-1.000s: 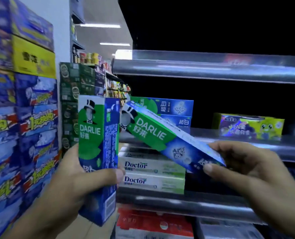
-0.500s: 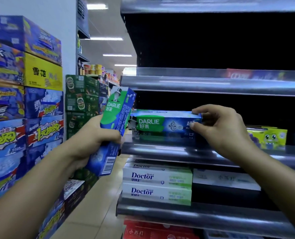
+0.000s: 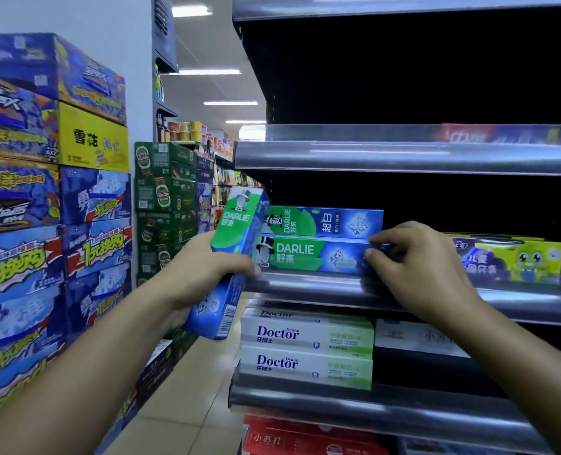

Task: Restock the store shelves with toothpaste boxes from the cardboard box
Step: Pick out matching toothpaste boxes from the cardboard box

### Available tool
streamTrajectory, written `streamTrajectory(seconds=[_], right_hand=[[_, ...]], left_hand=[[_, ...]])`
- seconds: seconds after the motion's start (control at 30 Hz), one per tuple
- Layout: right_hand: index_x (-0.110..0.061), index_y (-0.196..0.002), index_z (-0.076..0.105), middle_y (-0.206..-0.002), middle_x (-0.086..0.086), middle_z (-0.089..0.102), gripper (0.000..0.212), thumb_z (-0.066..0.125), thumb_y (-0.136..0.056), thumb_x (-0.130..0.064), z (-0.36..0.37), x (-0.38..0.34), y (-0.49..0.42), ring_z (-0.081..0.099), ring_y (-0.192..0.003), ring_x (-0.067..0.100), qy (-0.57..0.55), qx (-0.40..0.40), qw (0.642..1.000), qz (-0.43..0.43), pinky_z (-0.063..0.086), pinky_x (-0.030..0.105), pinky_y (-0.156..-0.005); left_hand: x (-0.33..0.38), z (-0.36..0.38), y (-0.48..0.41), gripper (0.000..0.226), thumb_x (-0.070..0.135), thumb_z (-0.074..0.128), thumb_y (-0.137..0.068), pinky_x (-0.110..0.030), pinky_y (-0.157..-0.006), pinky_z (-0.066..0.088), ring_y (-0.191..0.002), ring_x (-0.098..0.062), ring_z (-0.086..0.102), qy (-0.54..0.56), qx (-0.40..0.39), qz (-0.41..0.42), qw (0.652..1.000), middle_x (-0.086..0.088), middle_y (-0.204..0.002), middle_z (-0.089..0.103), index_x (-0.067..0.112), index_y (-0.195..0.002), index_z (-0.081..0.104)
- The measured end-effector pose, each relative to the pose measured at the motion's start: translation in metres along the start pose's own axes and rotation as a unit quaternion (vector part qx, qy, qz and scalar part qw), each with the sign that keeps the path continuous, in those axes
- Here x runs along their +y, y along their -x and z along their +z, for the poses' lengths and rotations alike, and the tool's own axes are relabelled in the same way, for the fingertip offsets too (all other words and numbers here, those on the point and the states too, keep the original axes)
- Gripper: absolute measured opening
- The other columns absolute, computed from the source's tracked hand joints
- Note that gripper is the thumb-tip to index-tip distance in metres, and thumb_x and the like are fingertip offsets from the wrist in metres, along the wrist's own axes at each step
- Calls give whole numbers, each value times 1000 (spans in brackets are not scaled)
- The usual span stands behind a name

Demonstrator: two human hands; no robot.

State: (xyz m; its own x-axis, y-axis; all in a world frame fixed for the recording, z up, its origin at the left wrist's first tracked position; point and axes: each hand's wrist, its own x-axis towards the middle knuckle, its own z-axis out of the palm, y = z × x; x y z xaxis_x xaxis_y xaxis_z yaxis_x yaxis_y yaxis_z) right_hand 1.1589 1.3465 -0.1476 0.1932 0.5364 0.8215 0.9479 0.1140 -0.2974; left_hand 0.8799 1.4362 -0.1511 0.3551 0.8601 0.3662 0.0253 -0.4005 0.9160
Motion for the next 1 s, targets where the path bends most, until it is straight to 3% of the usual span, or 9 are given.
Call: streamTrajectory(seconds=[0.13,0.23,0.33,0.43,0.57,0.63,0.73,0.9,1.0], right_hand=[[-12,-121,73,-110,4,67,35,78,-87,-20,-8,-12,21,58,-103,28,19,75,995,-70,38,28,-88],[-25,-107,75,-93,-10,69,32,72,-82,-46,-14,-36,50,64,-85,13,-107,29,992,-55,49,29,-77],[-45,-110,64,-95,-14,69,56,69,-64,-77,-13,-68,72,68,-77,5,-290,-190,934,88,55,27,-69],[-35,-105,64,-86,-5,73,48,86,-67,-55,-5,-79,74,73,-71,14,-437,-196,863,162,59,31,-65],[-9,-93,67,-79,16,67,23,85,-78,-10,-11,-66,57,63,-55,18,-469,-62,855,210,52,26,-53],[-11,-93,68,-89,19,70,25,86,-75,-8,-21,-54,44,64,-63,21,-448,-21,873,193,52,28,-59],[-13,-101,68,-100,22,72,32,87,-75,-9,-36,-42,22,72,-86,26,-429,14,888,166,57,29,-72],[-25,-95,68,-92,0,71,32,90,-74,-16,-30,-31,-17,68,-80,3,-383,75,908,153,51,10,-66],[-25,-92,70,-88,-5,72,30,93,-72,-22,-20,-23,-31,68,-81,5,-345,105,917,168,56,21,-76]], left_hand=[[6,9,9,18,47,65,-90,-28,-68,50,-70,7,69,107,107,63,986,22,-77,74,36,-84,78],[9,20,18,36,43,55,-98,-37,-53,60,-58,-19,69,286,112,34,951,-3,-70,69,27,-73,75],[14,45,28,37,47,48,-103,-54,-89,59,-86,-25,73,379,92,32,920,-10,-95,72,16,-107,69],[15,69,35,64,55,32,-106,-57,-107,45,-119,-35,67,412,31,17,910,-18,-127,70,5,-133,61],[14,70,30,39,35,53,-96,-50,-91,54,-97,-30,72,351,30,55,934,-15,-113,75,7,-120,66],[15,54,24,39,18,69,-79,-46,-85,51,-80,-22,70,330,75,86,937,-8,-94,75,9,-116,65],[15,37,17,70,17,81,-69,-36,-86,48,-90,-19,69,255,96,113,956,-4,-102,76,10,-136,57],[22,38,-6,22,26,87,-79,-6,-65,51,-83,8,72,55,158,167,972,26,-86,76,35,-92,71],[25,36,-22,20,42,85,-80,-28,-84,56,-93,-5,74,-42,154,137,978,18,-92,79,30,-95,80]])
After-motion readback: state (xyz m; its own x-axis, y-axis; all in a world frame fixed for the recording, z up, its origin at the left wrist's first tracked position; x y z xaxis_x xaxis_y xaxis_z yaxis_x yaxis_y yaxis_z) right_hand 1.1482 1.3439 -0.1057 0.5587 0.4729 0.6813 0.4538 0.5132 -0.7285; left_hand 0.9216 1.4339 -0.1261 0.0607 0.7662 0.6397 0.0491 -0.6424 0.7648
